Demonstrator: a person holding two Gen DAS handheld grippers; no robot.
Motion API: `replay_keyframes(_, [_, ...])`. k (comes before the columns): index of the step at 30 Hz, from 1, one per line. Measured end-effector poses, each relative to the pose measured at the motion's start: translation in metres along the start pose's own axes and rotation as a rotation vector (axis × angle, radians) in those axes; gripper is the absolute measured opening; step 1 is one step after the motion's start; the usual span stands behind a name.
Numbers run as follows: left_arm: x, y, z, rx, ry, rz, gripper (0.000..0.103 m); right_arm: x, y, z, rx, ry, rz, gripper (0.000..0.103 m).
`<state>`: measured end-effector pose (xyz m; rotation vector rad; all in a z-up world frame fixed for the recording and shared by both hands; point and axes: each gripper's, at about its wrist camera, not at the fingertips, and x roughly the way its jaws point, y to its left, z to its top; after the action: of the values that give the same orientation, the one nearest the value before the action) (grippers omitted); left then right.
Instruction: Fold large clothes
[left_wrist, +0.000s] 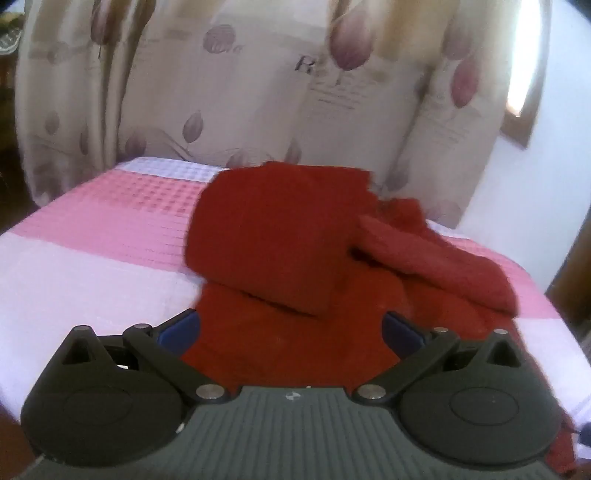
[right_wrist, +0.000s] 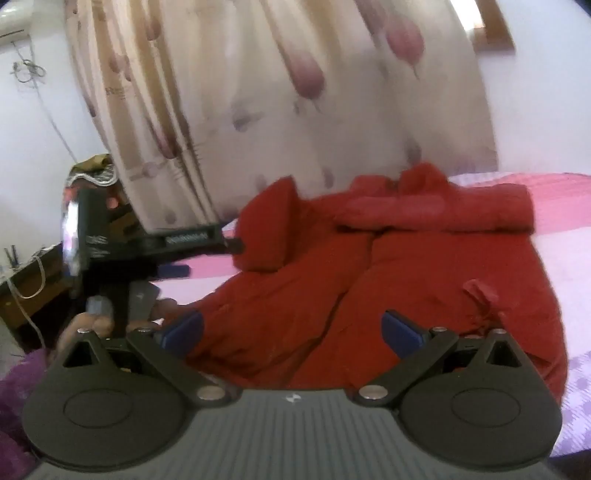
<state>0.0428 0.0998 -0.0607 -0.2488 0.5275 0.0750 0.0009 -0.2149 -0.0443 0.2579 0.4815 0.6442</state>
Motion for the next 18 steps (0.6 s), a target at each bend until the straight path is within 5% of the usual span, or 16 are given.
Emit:
replay_keyframes(4, [0.046, 0.032, 0.014, -0.022, 0.013, 0.032, 0.101, 0.004, 0.001, 0.006, -0.035, 0.006, 0.027, 0.103])
replay_keyframes(9, [0.123, 0.098, 0.028, -0.334, 0.263, -0.132, 0.102, 0.013, -0.003, 0.002, -0.033, 0.026, 0.023, 0.103])
replay_keyframes(12, [0.144, 0.110, 0.038, -0.365, 0.242, -0.144, 0.100, 0.020, -0.008, 0.003, -0.024, 0.044, 0.007, 0.103])
replay_keyframes(13, [0.150, 0.109, 0.042, -0.360, 0.240, -0.157, 0.093, 0.021, -0.007, 0.003, -0.023, 0.047, 0.000, 0.103])
replay_keyframes(15, [0.158, 0.103, 0.052, -0.291, 0.209, -0.168, 0.057, 0.024, -0.008, 0.002, -0.021, 0.050, -0.010, 0.103])
replay_keyframes(17, [0.156, 0.098, 0.056, -0.259, 0.184, -0.073, 0.002, 0.028, -0.009, 0.003, -0.020, 0.058, -0.027, 0.103])
replay_keyframes(18, [0.150, 0.101, 0.058, -0.267, 0.158, -0.035, 0.002, 0.029, -0.009, 0.003, -0.022, 0.060, -0.034, 0.103])
